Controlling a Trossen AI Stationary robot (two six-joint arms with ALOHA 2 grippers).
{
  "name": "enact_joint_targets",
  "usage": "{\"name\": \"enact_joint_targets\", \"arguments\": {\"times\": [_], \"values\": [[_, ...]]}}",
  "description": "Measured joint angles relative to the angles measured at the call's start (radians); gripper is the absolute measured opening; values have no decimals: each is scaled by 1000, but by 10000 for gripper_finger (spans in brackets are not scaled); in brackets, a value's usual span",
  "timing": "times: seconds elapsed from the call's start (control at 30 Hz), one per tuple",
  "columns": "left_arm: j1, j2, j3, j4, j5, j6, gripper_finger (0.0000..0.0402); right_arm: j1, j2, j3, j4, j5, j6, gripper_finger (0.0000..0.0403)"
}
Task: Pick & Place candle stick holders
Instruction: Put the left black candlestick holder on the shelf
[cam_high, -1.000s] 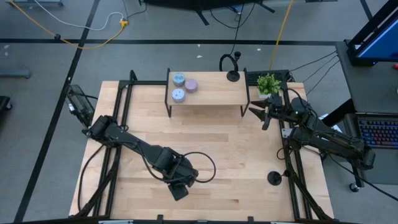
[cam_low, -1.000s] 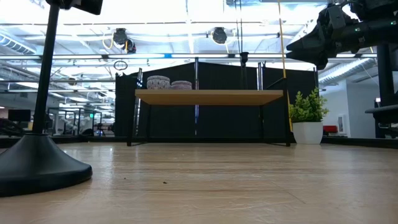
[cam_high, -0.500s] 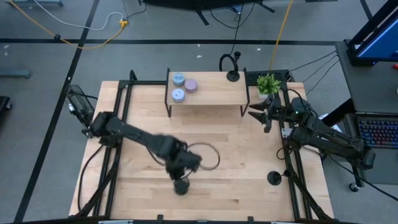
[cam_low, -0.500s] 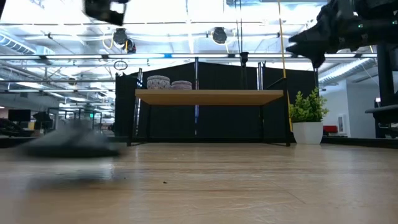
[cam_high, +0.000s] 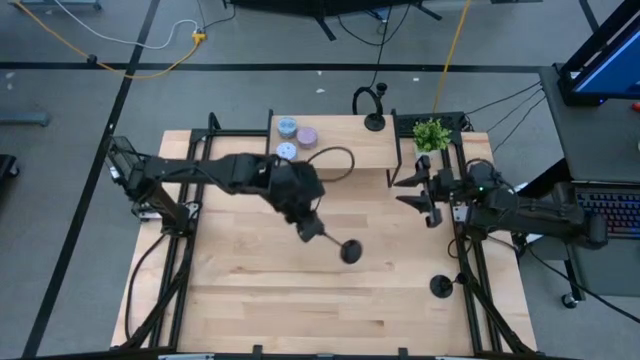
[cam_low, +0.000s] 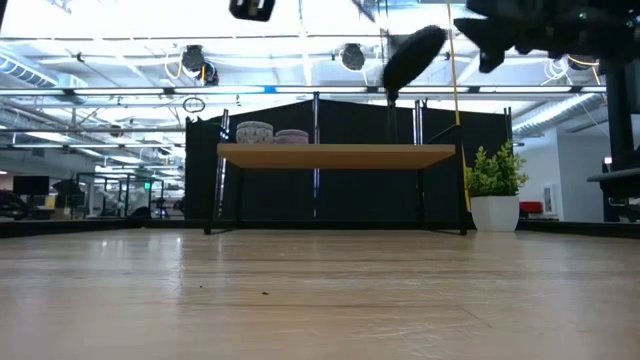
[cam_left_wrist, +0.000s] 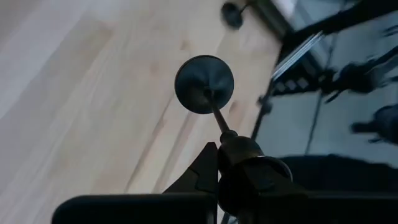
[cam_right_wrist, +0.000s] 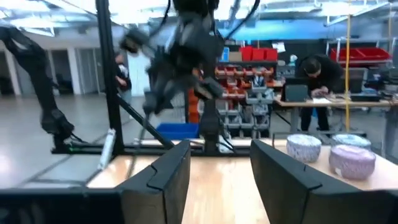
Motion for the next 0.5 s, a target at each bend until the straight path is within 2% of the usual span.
{"name": "enact_joint_targets", "arguments": {"times": [0.1,0.23,0.43,0.5], "values": [[35,-1,5,63,27,16,18,58,74,23,-8,51,-36,161],[80,5,7,111,40,48,18,130,197,121,-48,80,-86,170],[113,4,7,125,27,121,17,199,372,346,-281,175,-148,195],[113,5,7,124,25,145,17,205,428,424,-345,176,-138,203]]}}
